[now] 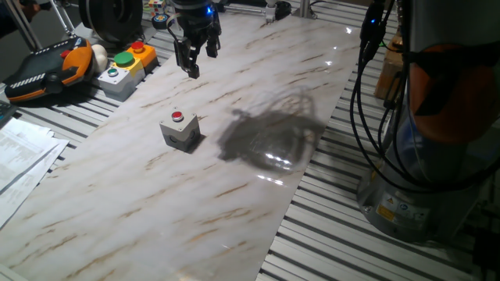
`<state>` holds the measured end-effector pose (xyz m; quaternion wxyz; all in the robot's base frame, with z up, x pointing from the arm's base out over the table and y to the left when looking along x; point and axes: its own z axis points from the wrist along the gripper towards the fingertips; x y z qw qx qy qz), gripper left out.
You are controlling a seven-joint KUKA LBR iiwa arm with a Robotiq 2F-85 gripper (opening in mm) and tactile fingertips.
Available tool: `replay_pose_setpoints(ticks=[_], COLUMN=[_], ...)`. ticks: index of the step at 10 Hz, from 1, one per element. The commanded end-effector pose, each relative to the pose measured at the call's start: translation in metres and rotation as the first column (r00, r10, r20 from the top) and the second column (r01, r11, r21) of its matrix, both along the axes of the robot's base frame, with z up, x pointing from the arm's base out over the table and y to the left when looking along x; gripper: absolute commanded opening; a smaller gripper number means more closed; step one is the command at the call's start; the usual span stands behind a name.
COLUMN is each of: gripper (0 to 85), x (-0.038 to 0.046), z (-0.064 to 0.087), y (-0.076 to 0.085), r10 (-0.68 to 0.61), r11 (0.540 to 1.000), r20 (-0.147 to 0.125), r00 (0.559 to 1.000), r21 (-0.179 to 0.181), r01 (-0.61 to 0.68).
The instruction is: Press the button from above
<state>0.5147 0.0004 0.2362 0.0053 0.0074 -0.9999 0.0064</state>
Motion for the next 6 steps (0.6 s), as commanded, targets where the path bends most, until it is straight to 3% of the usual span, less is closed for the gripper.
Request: replay_pose_setpoints(ticks=[1, 6], gripper=[0.7, 0.7], x=[0.0002, -0.0003], z=[0.0002, 0.0024], y=[0.0006, 0.0032], r10=[0.038, 0.035], r11=[0.989, 0.99], r20=[-0.081, -0.084], r00=[0.996, 0.996], r21=[-0.139, -0.131], r01=[-0.049, -0.046])
